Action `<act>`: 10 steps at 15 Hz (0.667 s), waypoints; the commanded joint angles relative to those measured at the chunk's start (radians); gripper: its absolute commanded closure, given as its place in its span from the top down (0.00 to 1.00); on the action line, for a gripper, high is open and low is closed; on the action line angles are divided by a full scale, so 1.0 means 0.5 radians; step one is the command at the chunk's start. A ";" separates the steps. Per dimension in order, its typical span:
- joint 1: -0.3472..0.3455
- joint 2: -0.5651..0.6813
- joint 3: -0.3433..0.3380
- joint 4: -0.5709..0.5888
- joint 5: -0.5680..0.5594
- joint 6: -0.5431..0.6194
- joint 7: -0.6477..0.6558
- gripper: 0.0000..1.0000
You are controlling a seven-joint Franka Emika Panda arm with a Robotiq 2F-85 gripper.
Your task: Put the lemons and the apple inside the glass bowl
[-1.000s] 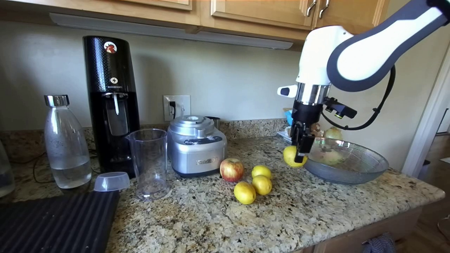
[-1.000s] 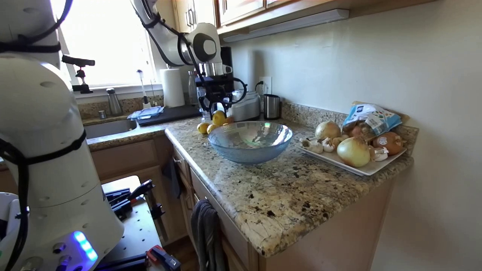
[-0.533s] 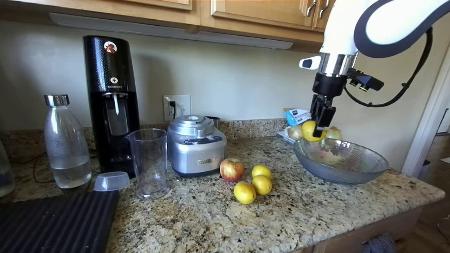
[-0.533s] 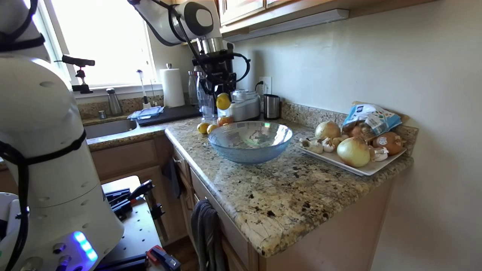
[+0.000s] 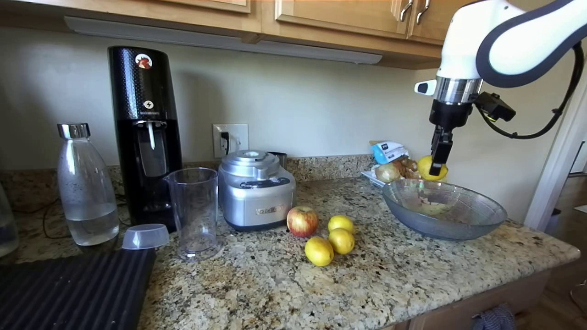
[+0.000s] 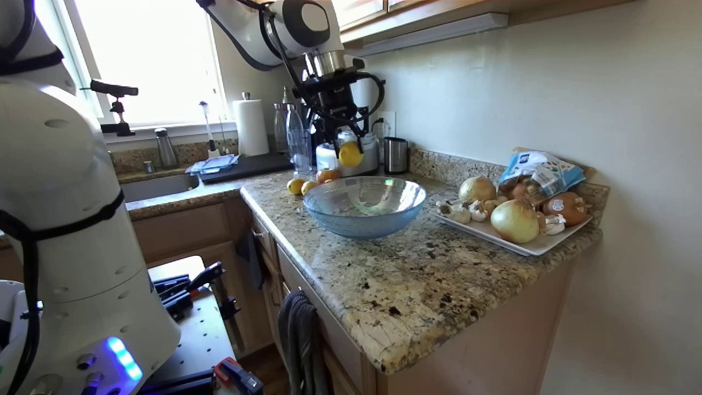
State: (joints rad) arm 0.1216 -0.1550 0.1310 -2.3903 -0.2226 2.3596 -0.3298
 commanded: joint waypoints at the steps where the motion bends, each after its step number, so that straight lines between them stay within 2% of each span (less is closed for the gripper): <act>1: -0.053 0.107 -0.038 -0.055 -0.093 0.106 0.200 0.34; 10: -0.046 0.465 -0.077 -0.038 -0.146 0.335 0.449 0.34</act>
State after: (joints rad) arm 0.0992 0.0598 0.1013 -2.4001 -0.2607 2.4900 -0.1554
